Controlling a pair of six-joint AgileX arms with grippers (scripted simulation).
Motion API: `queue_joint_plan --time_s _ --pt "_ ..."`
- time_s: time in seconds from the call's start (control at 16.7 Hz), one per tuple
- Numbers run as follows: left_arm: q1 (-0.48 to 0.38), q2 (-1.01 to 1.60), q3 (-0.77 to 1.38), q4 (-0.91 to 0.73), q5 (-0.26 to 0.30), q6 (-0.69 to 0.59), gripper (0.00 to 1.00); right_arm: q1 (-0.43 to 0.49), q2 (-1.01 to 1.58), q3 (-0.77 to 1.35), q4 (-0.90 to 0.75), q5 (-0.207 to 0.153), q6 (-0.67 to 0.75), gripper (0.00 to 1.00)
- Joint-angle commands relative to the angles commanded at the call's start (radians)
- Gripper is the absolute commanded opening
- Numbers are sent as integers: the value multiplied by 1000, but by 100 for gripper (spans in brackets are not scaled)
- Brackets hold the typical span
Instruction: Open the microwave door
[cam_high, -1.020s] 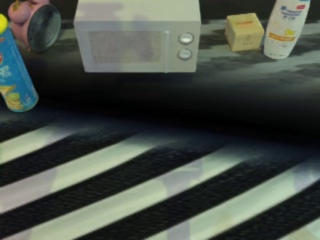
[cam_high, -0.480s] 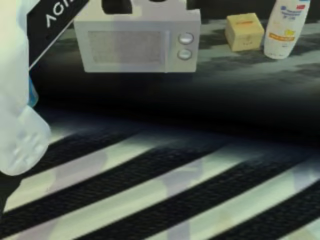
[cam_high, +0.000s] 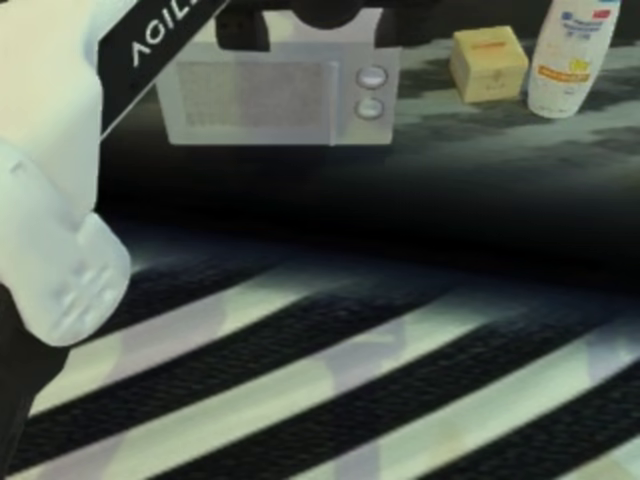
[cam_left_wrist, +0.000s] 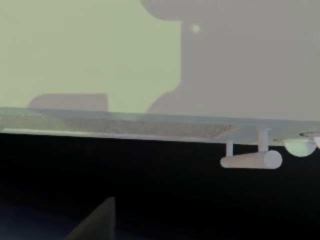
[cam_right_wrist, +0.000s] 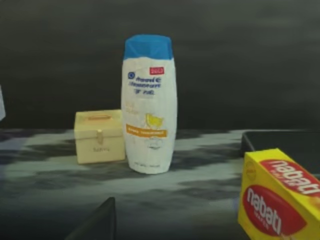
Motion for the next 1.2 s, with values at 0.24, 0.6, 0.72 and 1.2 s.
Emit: queue_joint_plan --time_s 0.24,0.6,0.72,1.2 --pt "10 12 -43 63 5 13 100 0 0 0 0 0 0 100" --pt "44 55 -168 241 20 46 100 0 0 0 0 0 0 100" --pt "46 58 -177 255 21 49 100 0 0 0 0 0 0 100" --pt "46 58 -177 255 21 49 62 0 0 0 0 0 0 100"
